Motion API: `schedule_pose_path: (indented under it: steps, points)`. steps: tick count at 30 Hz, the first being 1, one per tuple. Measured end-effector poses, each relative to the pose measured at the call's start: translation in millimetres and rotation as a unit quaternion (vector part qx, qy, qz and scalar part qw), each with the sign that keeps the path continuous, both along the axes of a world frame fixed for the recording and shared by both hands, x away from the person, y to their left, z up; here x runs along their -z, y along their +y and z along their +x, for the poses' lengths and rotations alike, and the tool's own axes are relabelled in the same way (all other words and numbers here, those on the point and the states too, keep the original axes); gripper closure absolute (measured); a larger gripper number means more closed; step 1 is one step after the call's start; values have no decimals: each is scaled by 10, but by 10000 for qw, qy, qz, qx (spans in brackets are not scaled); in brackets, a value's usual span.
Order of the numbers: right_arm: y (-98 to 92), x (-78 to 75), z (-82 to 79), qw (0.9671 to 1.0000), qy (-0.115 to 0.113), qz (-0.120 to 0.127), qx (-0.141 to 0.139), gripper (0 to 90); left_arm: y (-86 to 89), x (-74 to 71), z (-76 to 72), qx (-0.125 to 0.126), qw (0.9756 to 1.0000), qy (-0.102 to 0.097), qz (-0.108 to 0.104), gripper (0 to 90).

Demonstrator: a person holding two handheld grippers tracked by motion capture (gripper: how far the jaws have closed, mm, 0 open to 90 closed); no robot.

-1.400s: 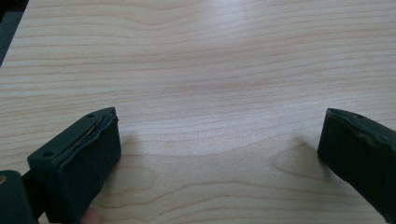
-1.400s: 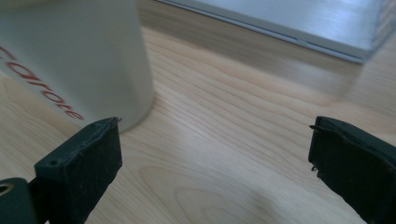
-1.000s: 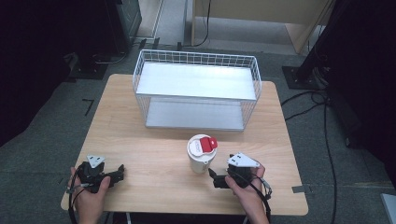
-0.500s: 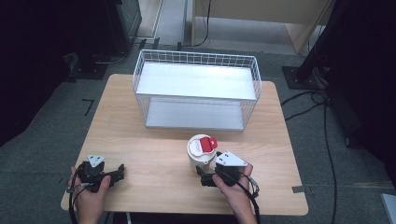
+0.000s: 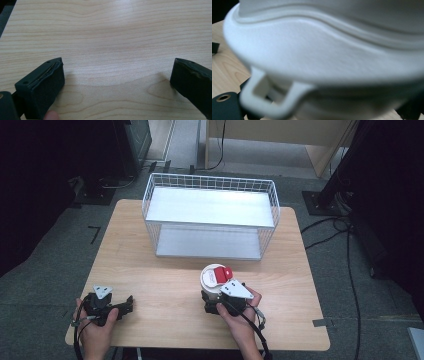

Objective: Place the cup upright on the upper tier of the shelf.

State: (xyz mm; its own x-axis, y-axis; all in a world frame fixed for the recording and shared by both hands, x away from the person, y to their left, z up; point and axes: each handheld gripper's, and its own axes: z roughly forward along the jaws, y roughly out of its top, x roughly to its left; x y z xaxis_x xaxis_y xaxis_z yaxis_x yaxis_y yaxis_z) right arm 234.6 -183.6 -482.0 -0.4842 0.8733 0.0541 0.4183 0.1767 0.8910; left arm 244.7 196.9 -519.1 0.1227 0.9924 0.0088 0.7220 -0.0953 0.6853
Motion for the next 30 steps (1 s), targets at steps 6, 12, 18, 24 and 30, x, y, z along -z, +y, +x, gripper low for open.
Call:
schedule_pose_path:
  steps: [6, 12, 18, 24, 30]
  points:
    - [51, 20, 27, 9996, -217, 61, 157, 75, 0, 0, 0, 0, 10000, 1, 1, 0]
    - [60, 31, 27, 9992, -363, 71, 125, 84, -5, 1, 13, -38, 10000, -8, -8, 0]
    - [45, 38, -9, 9986, -478, 163, 125, 87, -2, -1, 30, -22, 10000, -1, 10, 0]
    - [29, -39, -41, 9972, -663, 250, 258, 88, -2, 0, 37, -20, 10000, -9, 8, 0]
    - [-7, -160, -29, 9964, -707, 398, 264, 88, -4, 0, 40, -30, 10000, -2, 3, 0]
